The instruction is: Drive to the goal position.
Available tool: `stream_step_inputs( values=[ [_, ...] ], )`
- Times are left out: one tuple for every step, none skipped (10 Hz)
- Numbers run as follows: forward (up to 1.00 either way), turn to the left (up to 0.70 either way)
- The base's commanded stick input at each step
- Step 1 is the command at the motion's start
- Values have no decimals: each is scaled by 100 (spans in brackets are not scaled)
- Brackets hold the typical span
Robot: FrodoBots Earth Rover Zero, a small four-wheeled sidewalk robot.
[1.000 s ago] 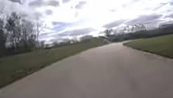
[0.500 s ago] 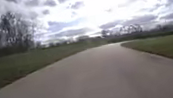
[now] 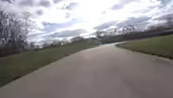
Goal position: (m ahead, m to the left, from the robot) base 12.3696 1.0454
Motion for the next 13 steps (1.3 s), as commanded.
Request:
stream_step_inputs(
  values=[
    [98, 0],
    [98, 0],
    [98, 0],
    [98, 0],
    [98, 0],
    [98, 0],
    [98, 0],
    [98, 0],
    [98, 0],
    [98, 0],
    [98, 0],
    [98, -12],
    [98, -36]
  ],
)
